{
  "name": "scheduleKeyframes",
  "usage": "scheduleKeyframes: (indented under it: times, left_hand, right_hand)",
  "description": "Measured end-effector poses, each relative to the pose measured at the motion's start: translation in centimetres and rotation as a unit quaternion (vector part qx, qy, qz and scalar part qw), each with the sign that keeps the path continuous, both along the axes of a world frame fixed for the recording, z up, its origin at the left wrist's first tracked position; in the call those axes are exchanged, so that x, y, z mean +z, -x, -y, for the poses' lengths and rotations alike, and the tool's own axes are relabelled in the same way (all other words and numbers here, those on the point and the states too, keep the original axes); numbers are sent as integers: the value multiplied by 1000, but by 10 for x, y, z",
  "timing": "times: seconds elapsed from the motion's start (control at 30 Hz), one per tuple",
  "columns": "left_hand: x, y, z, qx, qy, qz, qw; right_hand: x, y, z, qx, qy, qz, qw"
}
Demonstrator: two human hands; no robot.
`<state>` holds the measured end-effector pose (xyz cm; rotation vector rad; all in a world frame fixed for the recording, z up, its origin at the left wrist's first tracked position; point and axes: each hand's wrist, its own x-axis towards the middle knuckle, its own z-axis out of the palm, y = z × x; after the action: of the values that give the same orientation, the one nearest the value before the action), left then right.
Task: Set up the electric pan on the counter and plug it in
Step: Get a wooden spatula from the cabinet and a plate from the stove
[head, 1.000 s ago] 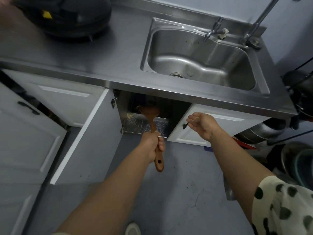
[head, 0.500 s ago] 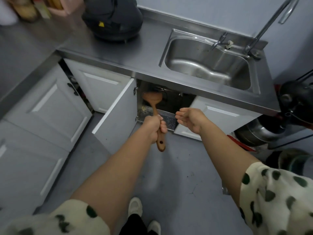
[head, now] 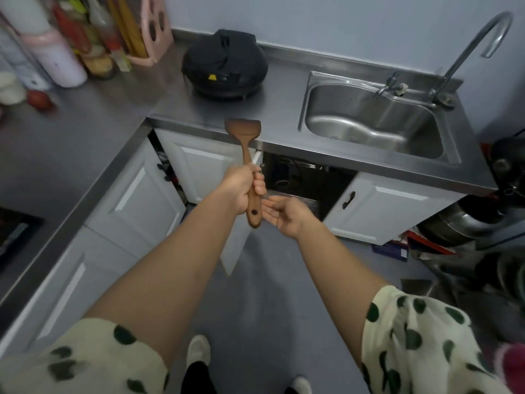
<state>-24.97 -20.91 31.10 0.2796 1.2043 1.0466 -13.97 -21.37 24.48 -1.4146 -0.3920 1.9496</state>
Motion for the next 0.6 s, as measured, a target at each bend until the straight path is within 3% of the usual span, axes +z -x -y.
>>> scheduleKeyframes:
  times: [0.33,0.6]
  left_hand:
    - [-1,111,-48,-65,-10,-47,997]
    - [-32,121,-69,-120,9,-42,992]
  right_hand:
    - [-71,170,2,-105,126,-113,980]
    - [-112,197,-6,-294,202,-151,922]
